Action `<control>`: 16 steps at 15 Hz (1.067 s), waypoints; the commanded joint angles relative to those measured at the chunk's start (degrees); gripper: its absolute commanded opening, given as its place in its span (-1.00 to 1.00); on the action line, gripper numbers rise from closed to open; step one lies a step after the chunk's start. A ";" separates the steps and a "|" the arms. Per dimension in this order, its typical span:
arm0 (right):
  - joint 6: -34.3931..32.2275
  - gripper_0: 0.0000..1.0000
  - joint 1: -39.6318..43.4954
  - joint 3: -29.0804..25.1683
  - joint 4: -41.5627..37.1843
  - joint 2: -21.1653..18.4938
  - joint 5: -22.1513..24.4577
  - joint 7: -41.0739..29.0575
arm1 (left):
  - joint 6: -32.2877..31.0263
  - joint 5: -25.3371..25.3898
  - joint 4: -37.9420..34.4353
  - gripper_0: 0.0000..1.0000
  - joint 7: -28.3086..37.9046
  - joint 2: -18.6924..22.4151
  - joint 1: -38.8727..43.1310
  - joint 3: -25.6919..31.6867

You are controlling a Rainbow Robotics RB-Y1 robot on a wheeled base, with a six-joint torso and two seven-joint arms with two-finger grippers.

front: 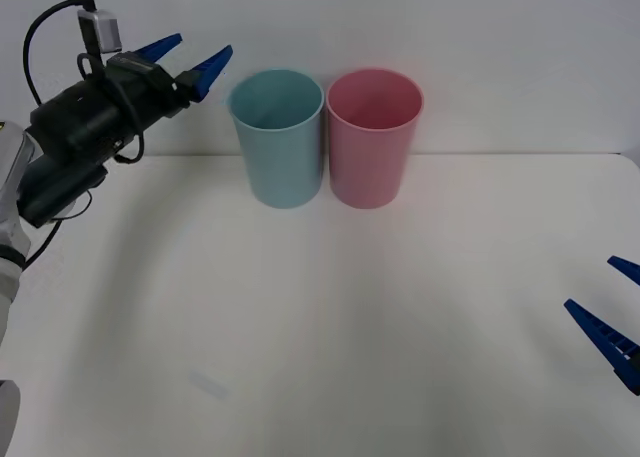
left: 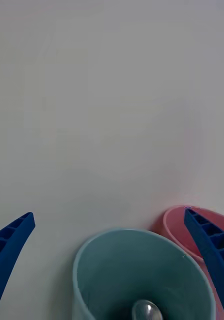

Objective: Grasp the object on the table and drop it into the matching bin: aluminum can to the light blue bin, PET bottle to the pink bin.

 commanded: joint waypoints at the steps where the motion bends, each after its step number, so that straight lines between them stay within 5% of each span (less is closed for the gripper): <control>1: 0.00 1.00 0.00 0.00 0.00 0.00 0.00 0.00 | -0.52 2.59 -6.19 1.00 -0.39 1.82 6.92 2.55; 7: 0.00 1.00 0.00 0.00 0.00 0.00 0.00 0.00 | -6.05 3.20 -16.65 1.00 -1.79 2.08 20.99 13.36; 12: 0.00 1.00 0.00 0.00 0.00 0.00 0.00 0.00 | -15.72 1.27 -18.23 1.00 -4.08 3.22 28.72 23.47; 16: 0.00 1.00 0.00 0.00 0.00 0.00 0.00 0.00 | -20.47 3.03 -18.32 1.00 -5.84 7.53 35.05 26.19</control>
